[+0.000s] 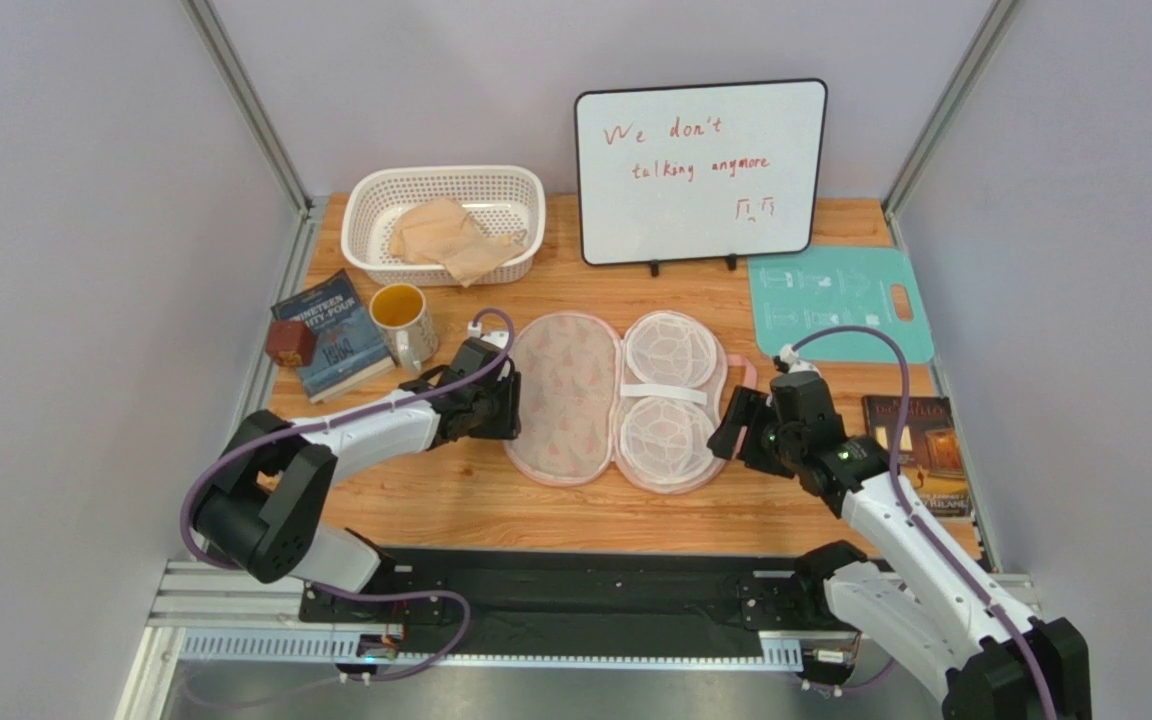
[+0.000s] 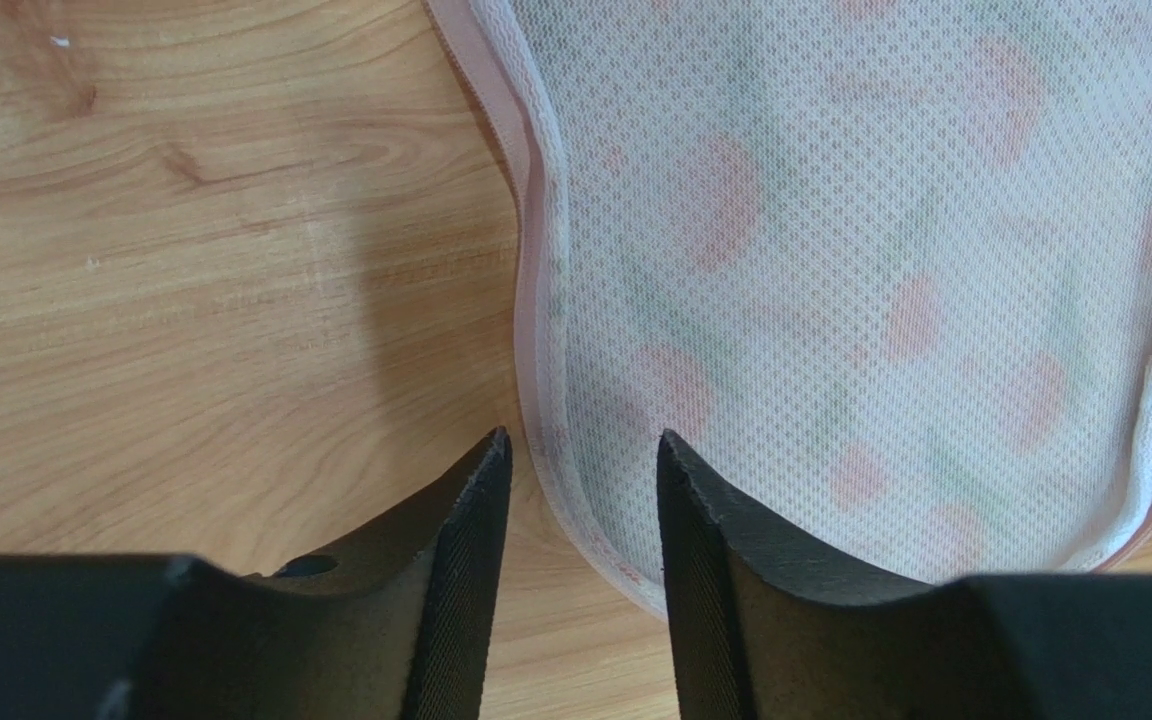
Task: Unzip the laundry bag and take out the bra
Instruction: Close the laundry bag at the center of the board.
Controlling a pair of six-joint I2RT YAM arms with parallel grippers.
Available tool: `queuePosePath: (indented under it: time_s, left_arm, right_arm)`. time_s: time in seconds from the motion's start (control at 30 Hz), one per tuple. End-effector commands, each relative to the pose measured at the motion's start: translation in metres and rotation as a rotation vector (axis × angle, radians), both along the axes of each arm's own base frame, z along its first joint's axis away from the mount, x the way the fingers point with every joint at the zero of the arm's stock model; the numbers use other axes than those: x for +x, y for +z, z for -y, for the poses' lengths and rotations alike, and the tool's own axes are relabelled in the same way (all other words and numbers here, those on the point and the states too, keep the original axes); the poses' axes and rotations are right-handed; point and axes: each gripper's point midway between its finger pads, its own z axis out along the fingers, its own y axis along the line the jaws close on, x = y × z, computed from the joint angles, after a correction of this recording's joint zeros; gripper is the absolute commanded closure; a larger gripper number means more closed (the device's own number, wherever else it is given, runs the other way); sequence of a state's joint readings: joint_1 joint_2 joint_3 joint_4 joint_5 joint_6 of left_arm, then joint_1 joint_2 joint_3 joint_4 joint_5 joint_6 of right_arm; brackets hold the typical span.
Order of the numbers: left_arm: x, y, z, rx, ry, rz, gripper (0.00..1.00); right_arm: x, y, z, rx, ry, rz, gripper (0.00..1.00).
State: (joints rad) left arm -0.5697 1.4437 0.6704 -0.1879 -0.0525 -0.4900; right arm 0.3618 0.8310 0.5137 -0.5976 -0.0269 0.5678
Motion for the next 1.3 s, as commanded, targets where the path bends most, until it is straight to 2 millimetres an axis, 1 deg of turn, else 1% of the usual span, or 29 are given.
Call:
queuePosePath:
  time_s: [0.0, 0.07, 0.1, 0.17, 0.23, 0.27, 0.3, 0.33, 0.37, 0.43, 0.5, 0.53, 0.6, 0.67, 0.73, 0.8, 0.87, 0.93, 0.97, 1.03, 1.07, 1.13, 1.17, 1.2, 1.23, 1.27]
  left_arm:
    - [-0.001, -0.008, 0.006, -0.023, -0.015, -0.023, 0.57]
    - [-0.001, -0.008, 0.007, -0.025, -0.014, -0.027, 0.62]
    - [-0.001, -0.007, 0.007, -0.029, -0.014, -0.025, 0.7]
    - [-0.001, -0.004, 0.007, -0.032, -0.009, -0.017, 0.82]
    - [0.001, 0.001, 0.004, -0.021, -0.004, -0.006, 0.89]
    - [0.0, 0.005, 0.002, -0.012, -0.006, 0.0, 0.95]
    - [0.003, 0.011, 0.001, -0.008, -0.009, 0.015, 0.99]
    - [0.004, 0.015, -0.002, 0.01, -0.005, 0.028, 1.0]
    - [0.004, 0.023, -0.005, 0.017, -0.006, 0.042, 1.0]
    - [0.01, 0.037, -0.009, 0.04, -0.014, 0.086, 1.0]
    - [0.013, 0.058, -0.012, 0.05, -0.032, 0.135, 1.0]
    - [0.014, 0.065, -0.015, 0.061, -0.031, 0.155, 1.0]
    - [0.015, 0.087, -0.019, 0.064, -0.034, 0.2, 1.0]
    - [0.013, 0.104, -0.023, 0.072, -0.057, 0.243, 1.0]
    - [0.01, 0.124, -0.021, 0.054, -0.103, 0.291, 1.0]
    - [0.009, 0.137, -0.021, 0.045, -0.116, 0.319, 1.0]
    - [0.005, 0.149, -0.017, 0.01, -0.141, 0.345, 1.0]
    - [0.002, 0.165, -0.012, -0.018, -0.167, 0.376, 1.0]
    - [0.003, 0.176, -0.01, -0.024, -0.186, 0.401, 1.0]
    - [-0.001, 0.186, -0.004, -0.034, -0.221, 0.416, 1.0]
    - [-0.001, 0.197, 0.0, -0.038, -0.242, 0.436, 1.0]
    - [-0.007, 0.202, 0.009, -0.033, -0.284, 0.439, 1.0]
    - [-0.006, 0.207, 0.013, -0.03, -0.294, 0.448, 1.0]
    - [-0.006, 0.208, 0.014, -0.023, -0.297, 0.451, 1.0]
    - [-0.008, 0.204, 0.02, -0.016, -0.318, 0.433, 1.0]
    - [-0.007, 0.208, 0.025, -0.017, -0.325, 0.44, 1.0]
  right_arm:
    - [0.009, 0.021, -0.001, 0.008, 0.006, 0.061, 0.27]
    - [0.008, 0.022, -0.001, 0.011, 0.006, 0.063, 0.27]
    - [0.009, 0.024, -0.001, 0.012, 0.007, 0.069, 0.27]
    - [0.008, 0.026, -0.001, 0.011, 0.008, 0.071, 0.27]
    - [0.008, 0.027, 0.0, 0.009, 0.008, 0.072, 0.27]
    - [0.008, 0.028, 0.0, 0.01, 0.008, 0.074, 0.27]
    - [0.007, 0.028, 0.0, 0.011, 0.009, 0.073, 0.27]
    - [0.007, 0.028, -0.001, 0.013, 0.01, 0.074, 0.27]
    - [0.006, 0.028, 0.0, 0.013, 0.01, 0.074, 0.27]
    - [0.006, 0.028, -0.001, 0.017, 0.01, 0.074, 0.27]
    - [0.006, 0.029, 0.0, 0.017, 0.007, 0.075, 0.27]
    - [0.006, 0.029, -0.001, 0.02, 0.009, 0.079, 0.27]
    - [0.006, 0.029, -0.001, 0.021, 0.01, 0.077, 0.27]
    - [0.007, 0.03, -0.003, 0.03, 0.009, 0.077, 0.27]
    - [0.007, 0.032, -0.005, 0.041, 0.013, 0.081, 0.27]
    - [0.008, 0.033, -0.007, 0.05, 0.017, 0.087, 0.27]
    - [0.009, 0.035, -0.009, 0.061, 0.025, 0.093, 0.27]
    - [0.009, 0.036, -0.01, 0.065, 0.028, 0.095, 0.27]
    - [0.009, 0.037, -0.01, 0.066, 0.03, 0.098, 0.27]
    - [0.009, 0.036, -0.01, 0.064, 0.031, 0.097, 0.27]
    - [0.008, 0.036, -0.01, 0.064, 0.031, 0.097, 0.27]
    - [0.008, 0.037, -0.01, 0.07, 0.03, 0.102, 0.27]
    - [0.008, 0.036, -0.011, 0.074, 0.028, 0.102, 0.27]
    - [0.008, 0.036, -0.012, 0.079, 0.031, 0.105, 0.27]
    - [0.008, 0.036, -0.012, 0.086, 0.031, 0.106, 0.27]
    - [0.008, 0.035, -0.013, 0.09, 0.03, 0.106, 0.27]
